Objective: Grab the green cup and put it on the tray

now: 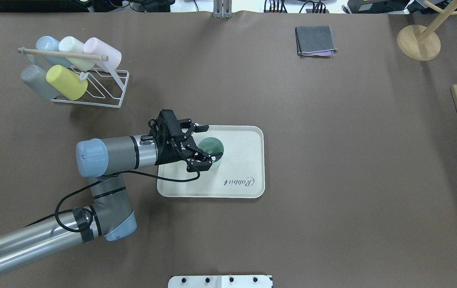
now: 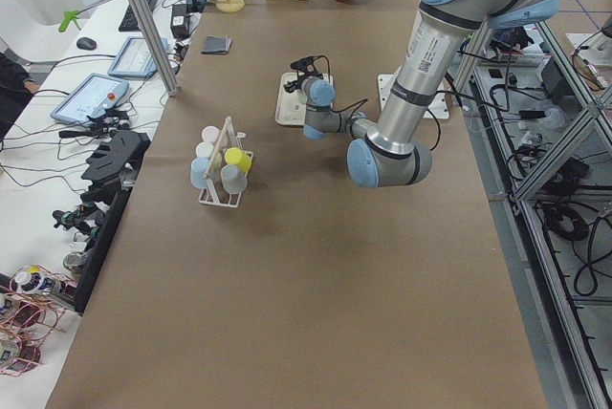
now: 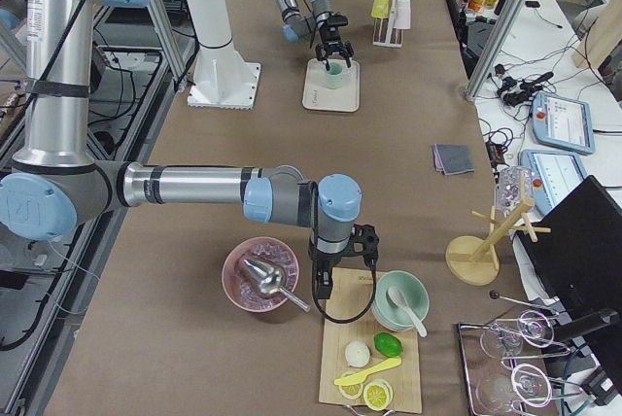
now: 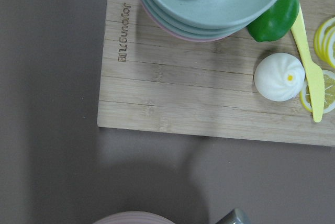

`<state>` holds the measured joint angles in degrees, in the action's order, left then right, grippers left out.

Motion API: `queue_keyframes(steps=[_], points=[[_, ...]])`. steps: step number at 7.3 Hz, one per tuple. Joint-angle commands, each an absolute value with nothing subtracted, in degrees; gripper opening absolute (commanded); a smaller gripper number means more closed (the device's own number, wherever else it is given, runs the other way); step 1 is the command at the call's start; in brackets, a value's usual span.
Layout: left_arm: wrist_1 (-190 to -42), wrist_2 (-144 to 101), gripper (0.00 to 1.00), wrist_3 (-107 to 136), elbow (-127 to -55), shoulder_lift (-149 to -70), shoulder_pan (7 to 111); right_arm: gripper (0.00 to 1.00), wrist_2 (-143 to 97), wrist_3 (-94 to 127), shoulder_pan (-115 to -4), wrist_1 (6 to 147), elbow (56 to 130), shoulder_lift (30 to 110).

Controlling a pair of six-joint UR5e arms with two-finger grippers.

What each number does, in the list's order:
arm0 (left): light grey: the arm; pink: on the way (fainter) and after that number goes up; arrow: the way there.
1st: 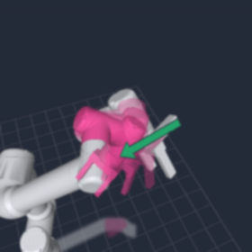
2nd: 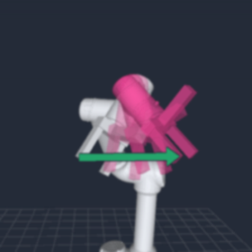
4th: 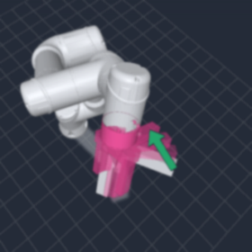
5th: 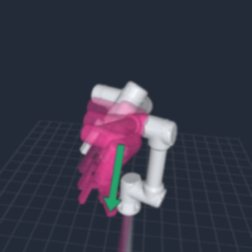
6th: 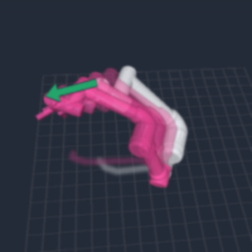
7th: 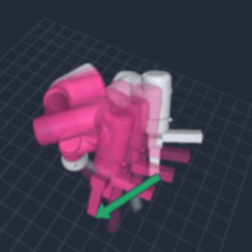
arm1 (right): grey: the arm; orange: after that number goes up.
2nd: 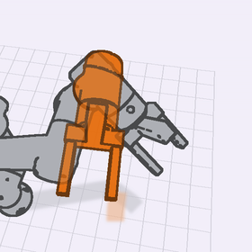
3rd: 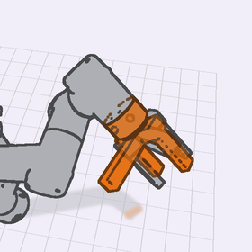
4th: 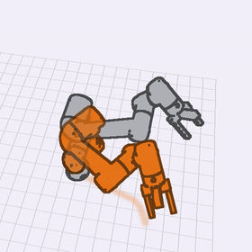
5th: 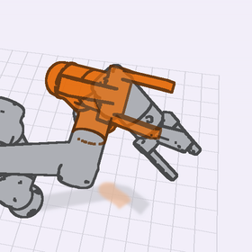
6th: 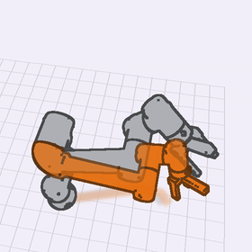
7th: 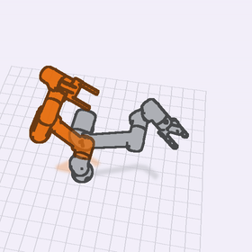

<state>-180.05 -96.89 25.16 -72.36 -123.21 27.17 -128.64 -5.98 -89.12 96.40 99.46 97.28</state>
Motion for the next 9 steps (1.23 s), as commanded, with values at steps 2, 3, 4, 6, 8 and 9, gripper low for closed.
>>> queue_keyframes(steps=[2, 3, 4, 6, 8, 9], points=[[-169.10, -96.94, 0.99, 25.49, -81.76, -123.92, 28.30, 1.00, -131.22, -5.71, -89.12, 95.71, 99.14, 97.21], [-158.92, -96.77, 0.98, 25.49, -88.53, -124.10, 28.91, 1.00, -131.48, -5.71, -89.12, 95.71, 99.14, 97.21], [-150.47, -96.51, 0.98, 25.66, -92.86, -124.97, 29.09, 1.00, -131.48, -5.80, -89.12, 95.71, 99.14, 97.12], [-135.96, -96.07, 0.98, 25.75, -95.44, -131.01, 29.44, 1.00, -131.48, -5.89, -89.12, 95.71, 99.14, 97.12], [-122.14, -95.19, 0.98, 25.14, -96.59, -132.36, 34.85, 1.00, -131.48, -5.89, -89.12, 95.63, 99.23, 97.12], [-116.77, -95.27, 0.99, 25.05, -97.29, -131.67, 39.59, 1.00, -131.48, -5.89, -89.12, 95.62, 99.14, 97.12]])
